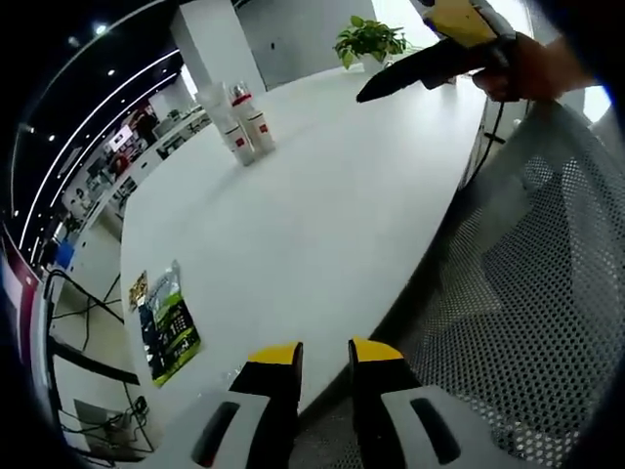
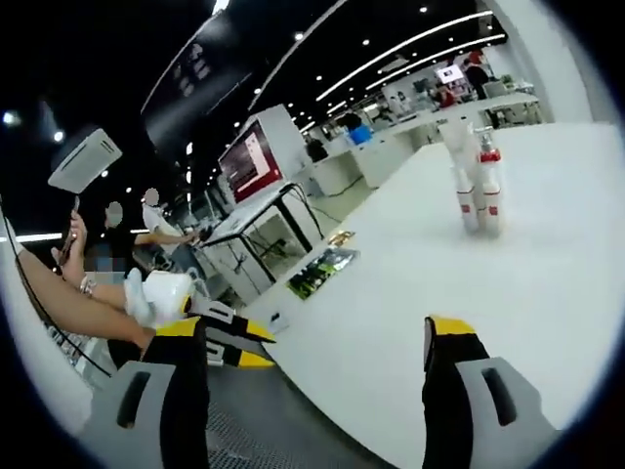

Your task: Arrange the skincare products in the storage area until every visible bottle or jar stands upright without overlapping.

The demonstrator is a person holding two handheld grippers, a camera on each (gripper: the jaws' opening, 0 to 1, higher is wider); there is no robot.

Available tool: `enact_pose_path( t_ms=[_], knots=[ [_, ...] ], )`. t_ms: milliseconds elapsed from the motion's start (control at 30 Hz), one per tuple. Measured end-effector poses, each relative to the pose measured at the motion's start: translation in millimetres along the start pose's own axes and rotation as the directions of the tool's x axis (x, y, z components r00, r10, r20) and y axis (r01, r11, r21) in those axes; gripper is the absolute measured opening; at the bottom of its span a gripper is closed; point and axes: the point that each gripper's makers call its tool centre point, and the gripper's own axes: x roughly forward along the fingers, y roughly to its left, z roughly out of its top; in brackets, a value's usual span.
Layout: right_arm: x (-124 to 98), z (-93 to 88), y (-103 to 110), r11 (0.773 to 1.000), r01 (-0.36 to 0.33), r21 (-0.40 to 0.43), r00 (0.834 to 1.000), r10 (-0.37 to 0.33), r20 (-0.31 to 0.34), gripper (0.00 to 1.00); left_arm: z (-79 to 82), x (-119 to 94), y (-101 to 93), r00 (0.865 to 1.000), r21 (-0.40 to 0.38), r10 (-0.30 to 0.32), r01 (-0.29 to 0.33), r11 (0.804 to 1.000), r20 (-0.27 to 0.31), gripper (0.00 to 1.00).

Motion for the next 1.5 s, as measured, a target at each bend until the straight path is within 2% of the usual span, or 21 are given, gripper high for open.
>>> enact_pose_path(
  t_ms=[67, 167, 300, 400, 500, 567, 700, 833, 967, 1033, 1067, 1133, 1200, 1300, 1400, 1500],
  knots=[
    [2.6, -2.6, 3.0, 1.000, -0.005, 0.007, 1.000, 0.005, -0.012, 0.86, 1.3, -0.2, 1.1, 1.000, -0.003, 0.004, -0.004, 1.000, 0.008, 0.19],
    [5.7, -7.6, 4.6, 1.000, 0.016, -0.026, 0.999, -0.018, -0.049, 0.84, 0.7, -0.4, 3.3, 1.000, -0.008, 0.014, -0.014, 1.000, 0.007, 0.19],
    [10.7, -7.2, 8.6, 1.000, 0.017, -0.012, 0.999, -0.018, -0.047, 0.87, 0.7, -1.1, 4.8, 1.000, -0.008, 0.021, -0.021, 1.000, 0.011, 0.19],
    [15.3, -16.7, 12.3, 0.999, 0.014, -0.052, 0.996, -0.018, -0.087, 0.86, -0.4, -0.4, 5.4, 1.000, -0.008, 0.022, -0.022, 1.000, 0.005, 0.19],
    [14.4, -19.1, 10.7, 0.998, 0.032, -0.055, 0.994, -0.037, -0.105, 0.85, 0.9, -0.3, 7.2, 1.000, -0.010, 0.028, -0.028, 1.000, 0.013, 0.19],
    [13.7, -17.1, 12.7, 0.998, 0.040, -0.042, 0.995, -0.044, -0.092, 0.85, 1.6, -0.7, 7.9, 0.999, -0.011, 0.033, -0.033, 0.999, 0.016, 0.19],
    [13.3, -19.0, 10.3, 0.993, 0.074, -0.091, 0.992, -0.083, -0.093, 0.84, 1.9, -1.3, 8.8, 0.999, -0.013, 0.038, -0.038, 0.999, 0.014, 0.19],
    [11.8, -10.5, 17.2, 0.995, 0.064, -0.074, 0.996, -0.068, -0.052, 0.85, 4.4, -3.2, 10.5, 0.998, -0.017, 0.048, -0.047, 0.999, 0.027, 0.19],
    [11.2, -12.2, 17.6, 0.986, 0.073, -0.149, 0.996, -0.081, -0.045, 0.85, 5.8, -3.7, 8.4, 0.999, -0.010, 0.045, -0.045, 0.999, 0.030, 0.19],
    [10.5, -13.7, 16.5, 0.974, 0.078, -0.213, 0.995, -0.089, -0.044, 0.84, 8.9, -4.7, 7.4, 0.998, -0.004, 0.049, -0.049, 0.999, 0.041, 0.19],
    [10.9, -17.9, 16.4, 0.959, 0.075, -0.273, 0.993, -0.097, -0.066, 0.83, 9.7, -3.0, 7.2, 0.998, -0.002, 0.046, -0.046, 0.999, 0.041, 0.19],
    [15.0, -19.9, 26.4, 0.960, 0.041, -0.275, 0.995, -0.063, -0.071, 0.81, 7.4, -2.7, 7.8, 0.998, -0.008, 0.046, -0.045, 0.999, 0.033, 0.19],
    [18.8, -28.2, 35.6, 0.960, -0.017, -0.278, 0.993, -0.016, -0.116, 0.79, 8.2, -2.4, 8.1, 0.998, -0.009, 0.046, -0.046, 0.999, 0.036, 0.19],
    [20.3, -29.5, 39.1, 0.960, -0.034, -0.278, 0.992, -0.002, -0.128, 0.73, 6.4, -1.6, 8.5, 0.999, -0.014, 0.045, -0.044, 0.999, 0.027, 0.19],
    [22.2, -29.8, 37.4, 0.964, -0.038, -0.265, 0.990, 0.000, -0.143, 0.73, 7.7, -1.5, 8.7, 0.998, -0.014, 0.043, -0.043, 0.999, 0.037, 0.19],
    [25.4, -32.6, 40.6, 0.957, -0.061, -0.284, 0.987, 0.016, -0.159, 0.73, 8.4, -2.3, 11.1, 0.998, -0.024, 0.052, -0.051, 0.998, 0.045, 0.19]
  ],
)
